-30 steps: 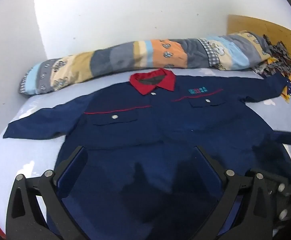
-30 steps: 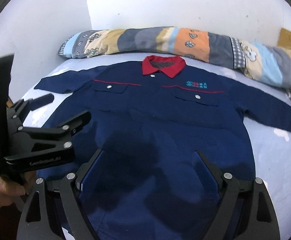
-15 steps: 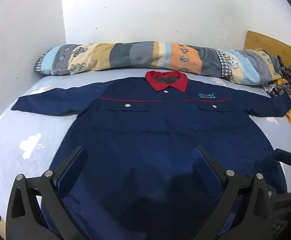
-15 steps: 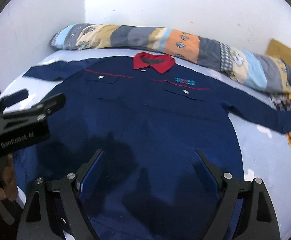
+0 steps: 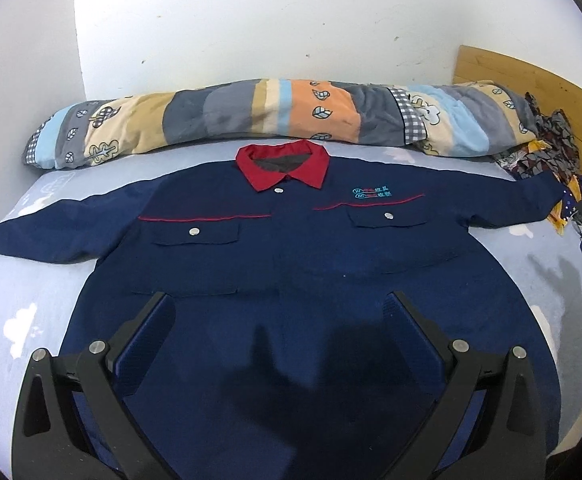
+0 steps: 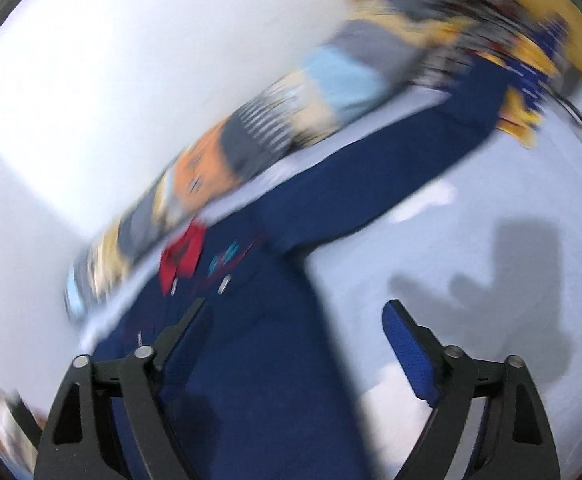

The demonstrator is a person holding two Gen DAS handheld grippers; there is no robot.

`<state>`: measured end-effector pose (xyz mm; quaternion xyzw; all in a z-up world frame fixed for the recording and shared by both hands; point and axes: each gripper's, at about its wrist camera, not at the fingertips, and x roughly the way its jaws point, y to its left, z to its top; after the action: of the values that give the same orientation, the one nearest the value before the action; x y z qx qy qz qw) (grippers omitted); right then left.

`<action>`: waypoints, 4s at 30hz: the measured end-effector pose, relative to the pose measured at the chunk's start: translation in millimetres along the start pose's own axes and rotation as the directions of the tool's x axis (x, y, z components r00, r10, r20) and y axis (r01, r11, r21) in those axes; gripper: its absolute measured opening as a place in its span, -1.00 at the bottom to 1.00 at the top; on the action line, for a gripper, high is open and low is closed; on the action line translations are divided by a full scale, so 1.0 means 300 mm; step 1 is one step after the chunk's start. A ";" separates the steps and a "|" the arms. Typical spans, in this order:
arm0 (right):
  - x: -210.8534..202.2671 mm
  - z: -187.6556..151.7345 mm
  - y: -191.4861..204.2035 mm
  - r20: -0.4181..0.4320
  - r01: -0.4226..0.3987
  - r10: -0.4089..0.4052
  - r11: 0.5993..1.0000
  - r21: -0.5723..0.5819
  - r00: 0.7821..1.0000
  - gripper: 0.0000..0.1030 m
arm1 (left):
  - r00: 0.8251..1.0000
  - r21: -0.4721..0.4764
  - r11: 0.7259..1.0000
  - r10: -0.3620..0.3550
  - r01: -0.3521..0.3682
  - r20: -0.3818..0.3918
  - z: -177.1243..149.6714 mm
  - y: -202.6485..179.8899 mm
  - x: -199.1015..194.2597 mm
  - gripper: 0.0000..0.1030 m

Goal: Fold large clothes

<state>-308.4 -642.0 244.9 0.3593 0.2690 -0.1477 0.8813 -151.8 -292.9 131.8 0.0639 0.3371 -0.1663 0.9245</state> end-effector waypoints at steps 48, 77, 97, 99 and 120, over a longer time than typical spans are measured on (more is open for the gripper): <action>0.124 0.830 -0.434 0.161 0.419 -0.422 0.906 0.050 0.892 -0.83 | 0.995 0.054 0.999 0.012 -0.007 -0.098 -0.041 0.070 0.071 1.00; 0.397 0.022 1.467 -0.158 -0.226 0.168 0.839 -0.496 0.973 -0.83 | 0.998 -0.191 0.980 0.060 -0.057 0.007 -0.053 0.541 -0.156 1.00; 0.872 -0.608 1.197 -0.600 -0.441 0.159 0.823 -0.358 0.784 0.22 | 0.994 -0.316 0.942 0.108 -0.110 -0.025 -0.076 0.711 -0.156 1.00; 0.806 -0.496 1.121 -0.524 -0.416 0.187 0.834 -0.363 0.831 0.36 | 0.993 -0.350 0.929 0.110 -0.119 -0.046 -0.084 0.736 -0.147 1.00; 0.466 -0.562 0.441 -0.396 0.168 -0.394 0.851 -0.497 0.829 0.38 | 0.986 -0.309 0.938 0.126 -0.154 -0.109 -0.103 0.714 -0.093 1.00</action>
<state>-197.0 -438.8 136.4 0.1303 0.5580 -0.1198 0.8108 -115.5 -77.9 127.5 -0.0542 0.3941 -0.0407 0.9165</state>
